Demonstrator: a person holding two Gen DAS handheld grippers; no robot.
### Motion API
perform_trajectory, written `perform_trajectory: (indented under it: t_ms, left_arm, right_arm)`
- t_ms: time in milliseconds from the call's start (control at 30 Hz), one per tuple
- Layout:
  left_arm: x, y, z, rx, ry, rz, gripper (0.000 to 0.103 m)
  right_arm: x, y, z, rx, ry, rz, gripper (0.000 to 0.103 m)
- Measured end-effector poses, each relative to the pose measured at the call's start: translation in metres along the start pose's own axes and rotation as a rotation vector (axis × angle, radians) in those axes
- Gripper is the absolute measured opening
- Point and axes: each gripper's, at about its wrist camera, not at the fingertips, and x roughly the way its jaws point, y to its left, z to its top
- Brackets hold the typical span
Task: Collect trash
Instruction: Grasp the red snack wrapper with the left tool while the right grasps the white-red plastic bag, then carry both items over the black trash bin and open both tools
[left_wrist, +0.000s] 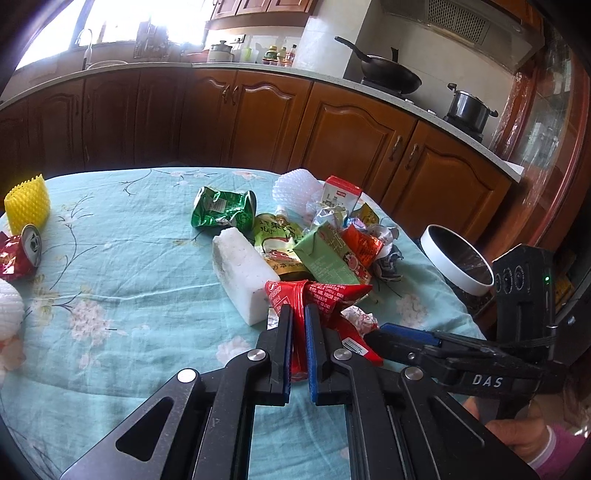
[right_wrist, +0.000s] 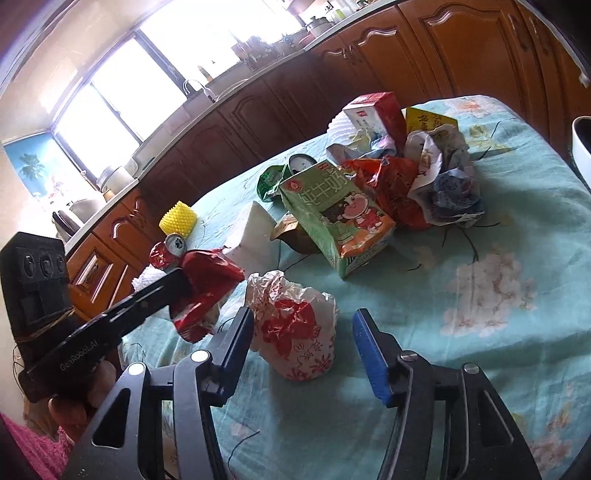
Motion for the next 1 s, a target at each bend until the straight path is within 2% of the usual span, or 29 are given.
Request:
perform_trajectory:
  t_ms: [67, 133, 167, 300, 433, 667, 1000]
  left_arm:
    - [-0.005, 0.004, 0.001, -0.007, -0.007, 0.005, 0.004]
    - [-0.007, 0.006, 0.002, -0.009, -0.012, 0.012, 0.005]
    - [-0.008, 0.006, 0.002, -0.010, -0.013, 0.015, 0.005]
    - [-0.009, 0.000, 0.004, -0.005, -0.012, -0.003, 0.004]
    - [-0.003, -0.018, 0.011, 0.031, -0.009, -0.038, 0.005]
    - [0.022, -0.070, 0.023, 0.125, 0.006, -0.122, 0.005]
    - [0.089, -0.137, 0.046, 0.195, 0.065, -0.213, 0.005]
  right_arm:
    - [0.008, 0.001, 0.000, 0.009, 0.019, 0.037, 0.056]
    - [0.013, 0.005, 0.000, -0.002, 0.030, 0.055, 0.046]
    - [0.013, 0.008, 0.000, -0.016, 0.031, 0.067, 0.027]
    - [-0.001, 0.018, -0.002, -0.084, -0.005, 0.033, 0.019]
    - [-0.027, 0.005, -0.001, -0.069, -0.058, -0.011, 0.019]
    - [-0.086, -0.054, 0.002, 0.050, -0.164, -0.140, 0.019]
    - [-0.154, -0.118, 0.008, 0.138, -0.266, -0.315, 0.020]
